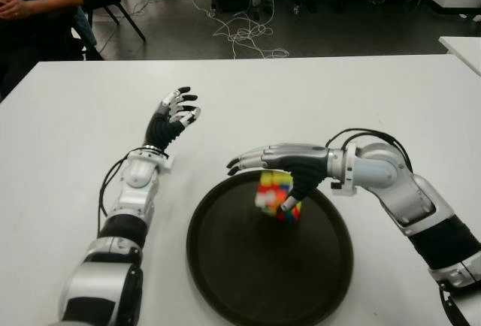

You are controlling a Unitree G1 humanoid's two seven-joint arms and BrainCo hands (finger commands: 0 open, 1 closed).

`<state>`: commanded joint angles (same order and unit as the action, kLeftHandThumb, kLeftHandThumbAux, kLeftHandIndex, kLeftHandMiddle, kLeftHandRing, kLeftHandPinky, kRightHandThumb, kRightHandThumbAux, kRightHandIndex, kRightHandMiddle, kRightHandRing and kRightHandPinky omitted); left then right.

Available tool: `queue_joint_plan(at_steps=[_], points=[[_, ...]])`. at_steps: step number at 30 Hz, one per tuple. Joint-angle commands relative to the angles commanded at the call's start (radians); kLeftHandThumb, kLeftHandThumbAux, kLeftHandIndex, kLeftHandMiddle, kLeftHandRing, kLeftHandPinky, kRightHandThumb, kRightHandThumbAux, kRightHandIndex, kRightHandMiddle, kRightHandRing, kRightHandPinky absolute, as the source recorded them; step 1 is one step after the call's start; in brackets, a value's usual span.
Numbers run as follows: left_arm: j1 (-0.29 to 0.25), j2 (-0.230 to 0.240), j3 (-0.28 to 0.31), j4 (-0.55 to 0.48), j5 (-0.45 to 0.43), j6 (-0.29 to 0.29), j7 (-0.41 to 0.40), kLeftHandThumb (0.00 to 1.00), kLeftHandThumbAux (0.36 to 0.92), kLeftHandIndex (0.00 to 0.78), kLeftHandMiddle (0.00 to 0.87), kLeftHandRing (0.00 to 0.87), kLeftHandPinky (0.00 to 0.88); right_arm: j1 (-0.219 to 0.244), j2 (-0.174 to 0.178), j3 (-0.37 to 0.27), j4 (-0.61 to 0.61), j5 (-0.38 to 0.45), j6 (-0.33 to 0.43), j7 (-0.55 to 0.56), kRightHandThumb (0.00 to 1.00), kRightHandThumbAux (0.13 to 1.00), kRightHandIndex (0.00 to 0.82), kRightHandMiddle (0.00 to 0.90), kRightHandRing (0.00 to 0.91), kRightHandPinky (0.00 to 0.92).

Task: Pick up the Rubik's Cube and put it in the plate

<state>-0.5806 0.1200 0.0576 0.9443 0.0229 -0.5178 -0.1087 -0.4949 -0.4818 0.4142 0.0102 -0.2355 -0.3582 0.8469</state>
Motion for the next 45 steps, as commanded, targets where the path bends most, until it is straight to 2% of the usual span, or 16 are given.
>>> queue_joint_plan(at_steps=[7, 15, 23, 28, 29, 30, 32, 35, 42, 45], points=[[0.001, 0.000, 0.000, -0.001, 0.002, 0.004, 0.006, 0.162, 0.609, 0.171, 0.248, 0.283, 0.324, -0.008, -0.010, -0.004, 0.012, 0.032, -0.023, 0.026, 0.000, 0.909, 0.056, 0.076, 0.068, 0.062], [-0.003, 0.002, -0.001, 0.002, 0.000, 0.003, -0.001, 0.169, 0.606, 0.163, 0.239, 0.278, 0.336, -0.019, -0.013, -0.014, 0.053, 0.118, -0.060, 0.074, 0.000, 0.877, 0.045, 0.066, 0.041, 0.021], [-0.004, 0.001, 0.000, 0.007, 0.001, -0.006, 0.002, 0.167, 0.622, 0.174, 0.245, 0.279, 0.326, -0.031, -0.005, -0.028, 0.079, 0.237, -0.045, 0.154, 0.000, 0.806, 0.030, 0.054, 0.018, 0.001], [-0.004, 0.000, 0.000, 0.007, 0.000, -0.007, 0.000, 0.175, 0.619, 0.170, 0.243, 0.283, 0.342, -0.042, -0.003, -0.034, 0.093, 0.268, -0.036, 0.190, 0.000, 0.711, 0.007, 0.035, 0.004, 0.000], [-0.003, 0.000, -0.001, 0.006, 0.000, -0.007, 0.000, 0.175, 0.618, 0.169, 0.242, 0.283, 0.342, -0.036, -0.011, -0.045, 0.086, 0.266, -0.034, 0.184, 0.000, 0.702, 0.006, 0.033, 0.003, 0.000], [-0.003, 0.000, -0.001, 0.005, 0.000, -0.006, -0.001, 0.172, 0.615, 0.169, 0.240, 0.281, 0.336, -0.032, -0.016, -0.053, 0.081, 0.264, -0.033, 0.180, 0.000, 0.639, 0.003, 0.021, 0.001, 0.000], [-0.003, -0.001, -0.001, 0.005, 0.000, -0.004, 0.000, 0.168, 0.613, 0.169, 0.238, 0.278, 0.330, -0.021, -0.027, -0.069, 0.064, 0.252, -0.022, 0.162, 0.000, 0.572, 0.001, 0.010, 0.000, 0.000], [-0.003, -0.003, -0.002, 0.004, 0.001, -0.001, 0.002, 0.167, 0.615, 0.164, 0.232, 0.274, 0.330, -0.015, -0.021, -0.081, 0.061, 0.227, -0.018, 0.128, 0.000, 0.474, 0.000, 0.002, 0.000, 0.000], [-0.005, -0.006, -0.005, 0.006, 0.009, 0.001, 0.017, 0.151, 0.609, 0.165, 0.241, 0.280, 0.336, -0.018, 0.005, -0.146, 0.110, 0.215, -0.039, 0.019, 0.000, 0.382, 0.000, 0.000, 0.000, 0.000], [-0.009, -0.008, -0.007, 0.013, 0.014, 0.001, 0.027, 0.158, 0.609, 0.170, 0.242, 0.282, 0.341, -0.038, 0.017, -0.198, 0.106, 0.232, 0.004, -0.040, 0.000, 0.368, 0.000, 0.000, 0.000, 0.000]])
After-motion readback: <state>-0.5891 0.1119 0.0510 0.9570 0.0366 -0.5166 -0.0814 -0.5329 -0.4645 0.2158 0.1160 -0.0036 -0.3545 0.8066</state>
